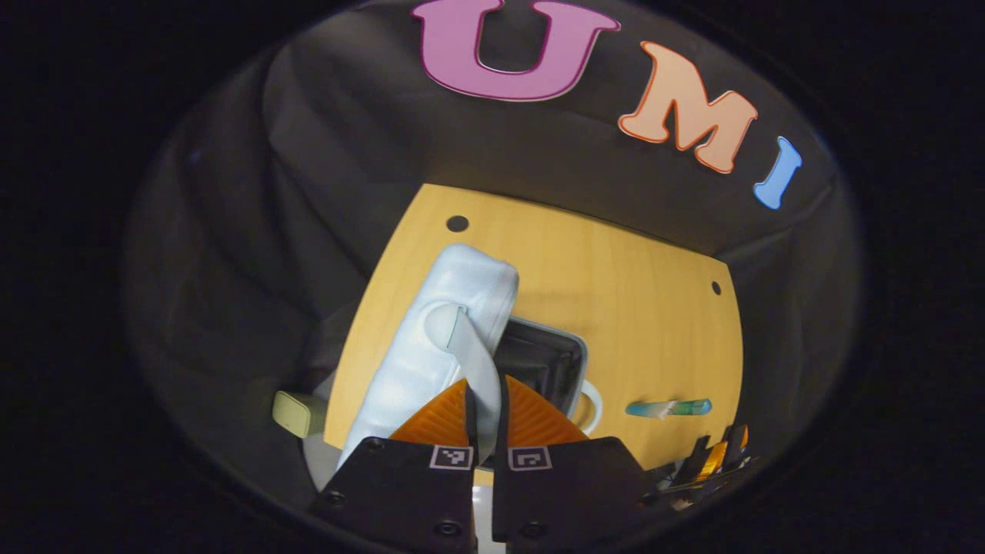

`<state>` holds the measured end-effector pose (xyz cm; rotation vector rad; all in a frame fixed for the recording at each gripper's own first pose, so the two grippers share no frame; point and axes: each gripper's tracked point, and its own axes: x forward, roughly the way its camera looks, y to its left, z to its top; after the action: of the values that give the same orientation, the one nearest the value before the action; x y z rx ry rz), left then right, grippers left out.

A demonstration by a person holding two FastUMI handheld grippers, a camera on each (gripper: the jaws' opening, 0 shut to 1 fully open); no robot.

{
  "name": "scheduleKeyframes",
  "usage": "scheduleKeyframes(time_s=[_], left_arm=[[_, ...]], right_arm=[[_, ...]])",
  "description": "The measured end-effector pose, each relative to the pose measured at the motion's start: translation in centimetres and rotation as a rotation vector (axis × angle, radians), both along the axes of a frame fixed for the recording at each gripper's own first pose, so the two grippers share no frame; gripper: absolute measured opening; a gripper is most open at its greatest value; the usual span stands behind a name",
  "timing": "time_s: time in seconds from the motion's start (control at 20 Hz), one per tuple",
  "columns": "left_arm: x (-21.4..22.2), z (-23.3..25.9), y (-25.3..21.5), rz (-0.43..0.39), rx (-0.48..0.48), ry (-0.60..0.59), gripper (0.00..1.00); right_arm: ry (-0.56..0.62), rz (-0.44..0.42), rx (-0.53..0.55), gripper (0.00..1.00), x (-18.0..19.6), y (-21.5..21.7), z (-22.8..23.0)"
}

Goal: First open the suitcase, pack the skin care products into it, and then close the suitcase.

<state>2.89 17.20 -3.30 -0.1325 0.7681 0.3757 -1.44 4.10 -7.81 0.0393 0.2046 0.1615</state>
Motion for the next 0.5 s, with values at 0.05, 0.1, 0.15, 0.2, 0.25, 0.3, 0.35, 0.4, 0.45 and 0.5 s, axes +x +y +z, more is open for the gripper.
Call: scheduleKeyframes(time_s=[0.05, 0.1, 0.15, 0.2, 0.25, 0.3, 0.35, 0.4, 0.45, 0.5], left_arm=[[0.2, 0.6, 1.6, 0.02, 0.031, -0.006, 0.02], [-0.1, 1.1, 3.9, 0.036, 0.057, -0.012, 0.02], [-0.6, 1.3, 5.4, 0.047, 0.085, -0.012, 0.02], [-1.1, 1.3, 6.7, 0.056, 0.112, -0.013, 0.02], [-1.7, 1.4, 7.8, 0.064, 0.137, -0.017, 0.02], [-1.9, 1.5, 8.6, 0.077, 0.159, -0.02, 0.02], [-2.4, 1.5, 10.0, 0.094, 0.177, -0.019, 0.02], [-2.8, 1.3, 11.2, 0.111, 0.191, -0.012, 0.02], [-3.5, 1.0, 12.2, 0.127, 0.208, -0.006, 0.02], [-4.2, 0.7, 13.2, 0.14, 0.231, 0.009, 0.02]], right_arm=[[-0.002, 0.0, 0.001, 0.98, 0.0, 0.3, 0.1], [-0.003, -0.002, 0.003, 0.98, -0.1, 0.5, 0.1], [-0.004, -0.006, 0.003, 0.98, -0.2, 0.6, 0.1], [-0.007, -0.011, 0.002, 0.98, -0.2, 0.7, 0.2], [-0.009, -0.017, 0.001, 0.98, -0.2, 0.8, 0.3], [-0.011, -0.021, 0.0, 0.98, -0.3, 0.8, 0.3], [-0.013, -0.026, 0.0, 0.98, -0.4, 0.9, 0.3], [-0.015, -0.03, 0.0, 0.98, -0.4, 1.0, 0.4], [-0.016, -0.034, 0.0, 0.98, -0.5, 1.0, 0.4], [-0.019, -0.037, -0.002, 0.98, -0.5, 1.1, 0.5]])
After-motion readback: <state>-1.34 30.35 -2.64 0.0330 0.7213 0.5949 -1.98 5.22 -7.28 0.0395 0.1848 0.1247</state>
